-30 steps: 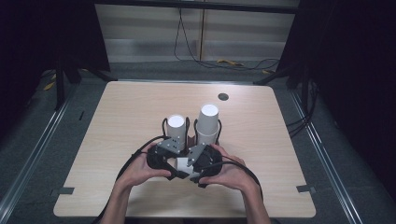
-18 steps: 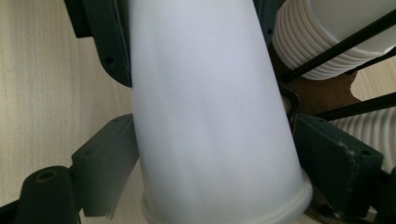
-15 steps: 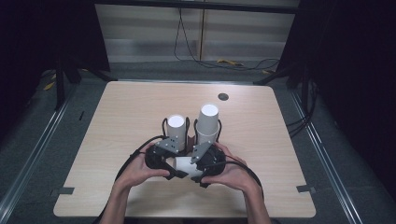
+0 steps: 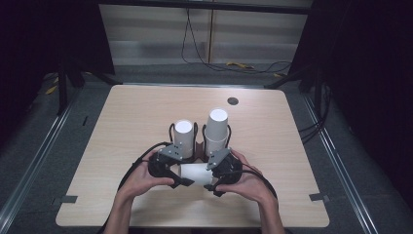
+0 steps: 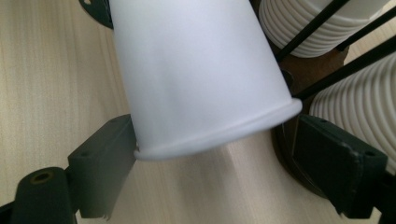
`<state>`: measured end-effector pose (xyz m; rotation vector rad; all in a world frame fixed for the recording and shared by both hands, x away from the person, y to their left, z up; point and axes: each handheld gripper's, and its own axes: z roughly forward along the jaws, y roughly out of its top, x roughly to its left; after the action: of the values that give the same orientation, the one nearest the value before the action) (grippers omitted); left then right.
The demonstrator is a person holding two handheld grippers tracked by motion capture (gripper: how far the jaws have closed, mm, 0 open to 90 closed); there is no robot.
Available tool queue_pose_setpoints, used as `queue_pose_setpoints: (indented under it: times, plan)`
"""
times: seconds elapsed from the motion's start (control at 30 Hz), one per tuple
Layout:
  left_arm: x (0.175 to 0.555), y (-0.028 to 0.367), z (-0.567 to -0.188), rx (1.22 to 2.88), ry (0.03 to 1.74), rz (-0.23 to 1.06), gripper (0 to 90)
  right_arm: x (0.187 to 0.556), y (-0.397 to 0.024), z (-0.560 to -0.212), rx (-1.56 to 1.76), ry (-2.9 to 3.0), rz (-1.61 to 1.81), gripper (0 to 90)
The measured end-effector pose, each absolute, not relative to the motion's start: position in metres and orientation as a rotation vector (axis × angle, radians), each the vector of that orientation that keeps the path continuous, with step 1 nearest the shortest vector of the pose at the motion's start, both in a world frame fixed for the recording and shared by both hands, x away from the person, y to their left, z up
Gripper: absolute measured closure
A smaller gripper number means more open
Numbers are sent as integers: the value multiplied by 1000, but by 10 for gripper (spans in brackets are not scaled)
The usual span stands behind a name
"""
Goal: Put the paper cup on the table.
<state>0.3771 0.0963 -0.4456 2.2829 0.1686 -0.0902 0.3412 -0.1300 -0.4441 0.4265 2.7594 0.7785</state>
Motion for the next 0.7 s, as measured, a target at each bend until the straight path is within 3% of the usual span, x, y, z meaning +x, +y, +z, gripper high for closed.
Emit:
queue_pose_setpoints:
  times: [0.7]
  plan:
    - [366,106,-453,2118,221,11,339,329,-148,-462,553,2693,943,143]
